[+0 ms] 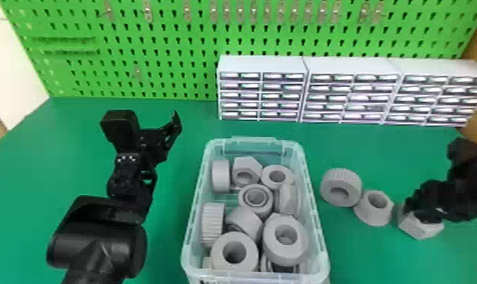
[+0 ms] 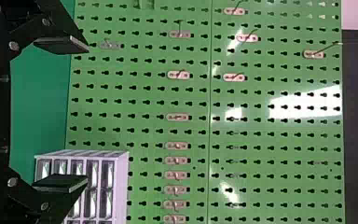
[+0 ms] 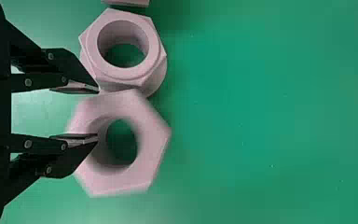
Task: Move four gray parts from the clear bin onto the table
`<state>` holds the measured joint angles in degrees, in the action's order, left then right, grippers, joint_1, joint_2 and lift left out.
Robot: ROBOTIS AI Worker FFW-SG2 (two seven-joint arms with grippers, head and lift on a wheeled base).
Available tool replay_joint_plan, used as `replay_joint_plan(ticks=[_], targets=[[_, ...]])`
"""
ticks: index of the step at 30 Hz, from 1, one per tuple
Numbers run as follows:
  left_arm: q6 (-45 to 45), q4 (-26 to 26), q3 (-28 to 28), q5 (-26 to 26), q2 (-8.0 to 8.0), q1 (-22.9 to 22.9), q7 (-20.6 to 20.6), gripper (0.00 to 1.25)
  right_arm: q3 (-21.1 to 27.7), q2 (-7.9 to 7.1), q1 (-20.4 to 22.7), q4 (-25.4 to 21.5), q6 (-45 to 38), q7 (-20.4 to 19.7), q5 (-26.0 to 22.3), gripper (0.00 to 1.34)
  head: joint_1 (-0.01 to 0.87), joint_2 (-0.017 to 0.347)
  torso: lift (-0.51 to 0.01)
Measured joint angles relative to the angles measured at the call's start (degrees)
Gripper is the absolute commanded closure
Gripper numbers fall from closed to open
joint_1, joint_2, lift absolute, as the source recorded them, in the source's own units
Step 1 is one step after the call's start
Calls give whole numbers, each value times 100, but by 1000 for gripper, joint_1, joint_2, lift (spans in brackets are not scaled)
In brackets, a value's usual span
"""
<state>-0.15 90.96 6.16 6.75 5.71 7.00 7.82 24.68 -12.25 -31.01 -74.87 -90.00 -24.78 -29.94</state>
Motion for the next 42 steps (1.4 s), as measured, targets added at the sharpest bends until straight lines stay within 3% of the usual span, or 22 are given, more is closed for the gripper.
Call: replay_joint_plan(ticks=[9,16,22,28,42], targets=[[0,0,5,19,0,-43,0,283,-236,-39,-47,-10,3,0,-409,570,693,72,-52],[6,0,9,19,0,-43,0,282,-470,-62,-98,-586,14,0,-763,572,693,72,-52],[6,0,20,21,0,-22,0,282,-751,-172,-178,-1089,9,0,-1212,572,693,72,-52],[-2,0,46,47,0,-14,0,282,-809,-84,-185,-1555,9,0,-1360,572,693,72,-52],[-2,0,29,14,0,-20,0,283,-1097,-80,-327,-1959,9,0,-1909,572,693,72,-52]])
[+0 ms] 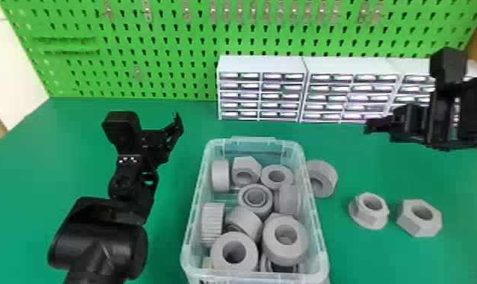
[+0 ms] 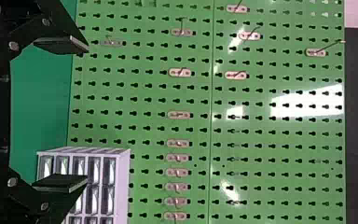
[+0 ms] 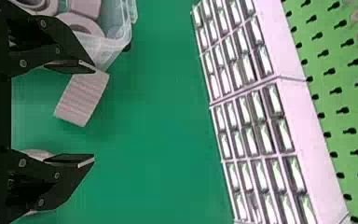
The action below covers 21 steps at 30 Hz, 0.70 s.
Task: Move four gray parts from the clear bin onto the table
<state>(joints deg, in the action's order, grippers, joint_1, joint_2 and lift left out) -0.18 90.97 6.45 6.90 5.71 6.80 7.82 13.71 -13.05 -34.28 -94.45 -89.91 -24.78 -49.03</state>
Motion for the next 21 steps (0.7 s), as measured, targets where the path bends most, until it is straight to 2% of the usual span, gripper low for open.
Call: replay_joint_plan(ticks=[8,21], targets=[[-17,0,-37,-14,0,-13,0,282,-349,120,-230,12,0,0,-67,572,693,72,-52],[-25,0,-45,-27,0,-26,0,282,-1057,86,-399,15,0,0,-684,572,693,72,-52]])
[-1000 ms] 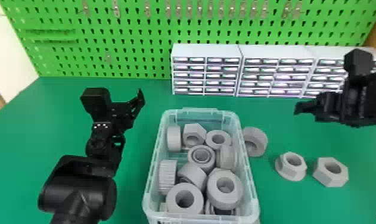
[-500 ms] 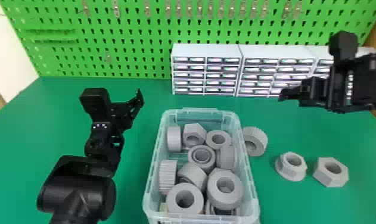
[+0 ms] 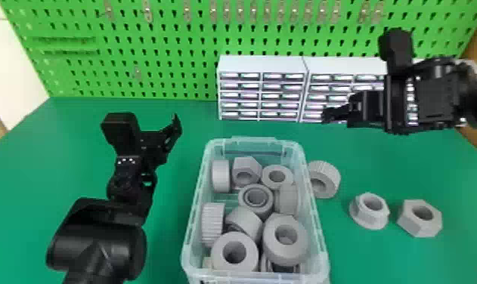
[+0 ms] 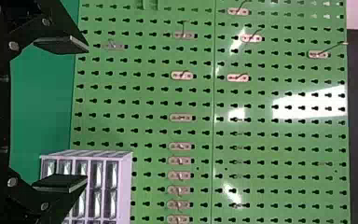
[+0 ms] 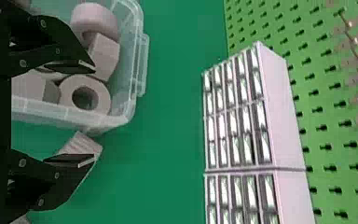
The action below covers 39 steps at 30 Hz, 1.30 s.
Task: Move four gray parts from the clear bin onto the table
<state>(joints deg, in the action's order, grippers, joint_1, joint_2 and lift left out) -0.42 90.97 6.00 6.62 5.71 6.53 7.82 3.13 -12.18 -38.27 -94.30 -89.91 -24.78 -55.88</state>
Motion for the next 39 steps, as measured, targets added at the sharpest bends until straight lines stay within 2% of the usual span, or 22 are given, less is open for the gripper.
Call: replay_joint_plan(ticks=[18,23,31,39], targets=[[-1,0,-44,28,0,-27,0,282,-1107,-418,-267,132,0,0,-856,572,693,72,-52],[-2,0,-71,15,0,1,0,282,-1675,-533,-354,286,0,0,-1111,570,693,72,-52],[-2,0,-97,-48,0,63,0,283,-2746,-788,-551,583,0,0,-1841,568,693,72,-52],[3,2,-147,-50,8,67,0,282,-3274,-967,-612,676,0,0,-2189,562,693,72,-52]])
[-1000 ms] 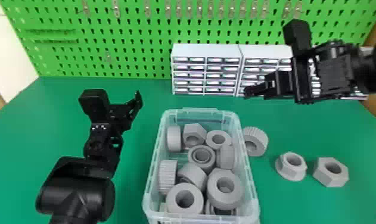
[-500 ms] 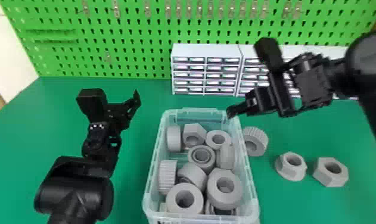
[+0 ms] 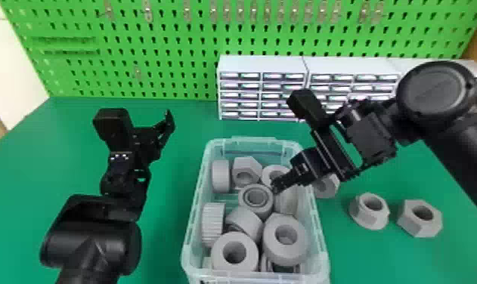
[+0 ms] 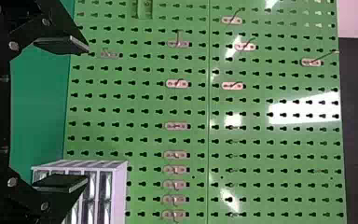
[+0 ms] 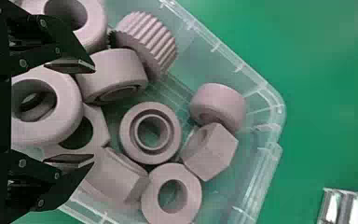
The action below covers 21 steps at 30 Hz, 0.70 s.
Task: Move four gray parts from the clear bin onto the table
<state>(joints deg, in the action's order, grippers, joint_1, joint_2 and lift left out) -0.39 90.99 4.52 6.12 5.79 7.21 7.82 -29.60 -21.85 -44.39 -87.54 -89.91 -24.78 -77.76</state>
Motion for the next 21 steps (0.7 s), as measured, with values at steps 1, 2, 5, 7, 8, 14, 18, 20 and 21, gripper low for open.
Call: replay_joint_plan(ticks=[1,2,5,7,8,14,18,20,21], targets=[[2,2,-2,2,0,0,0,282,-49,-26,-6,14,0,0,-42,562,693,72,-52],[3,3,-4,3,0,0,0,282,-76,-45,-8,23,0,0,-72,562,693,72,-52],[4,6,-10,9,1,4,0,282,-128,-94,-8,46,0,0,-158,562,693,72,-52],[4,6,-15,11,1,7,0,283,-160,-119,-8,54,0,0,-205,562,693,72,-52],[4,6,-18,11,1,8,0,282,-177,-127,-8,58,0,0,-224,562,693,72,-52],[4,7,-27,11,1,37,0,282,-360,-151,-48,102,0,0,-363,562,693,72,-52],[4,7,-25,6,1,43,-2,283,-535,-176,-85,135,0,0,-481,562,693,72,-52],[4,8,-30,4,1,43,-2,283,-614,-209,-102,144,0,0,-539,562,693,72,-52],[4,10,-35,4,1,42,-2,283,-642,-225,-108,148,0,0,-559,562,693,72,-52]])
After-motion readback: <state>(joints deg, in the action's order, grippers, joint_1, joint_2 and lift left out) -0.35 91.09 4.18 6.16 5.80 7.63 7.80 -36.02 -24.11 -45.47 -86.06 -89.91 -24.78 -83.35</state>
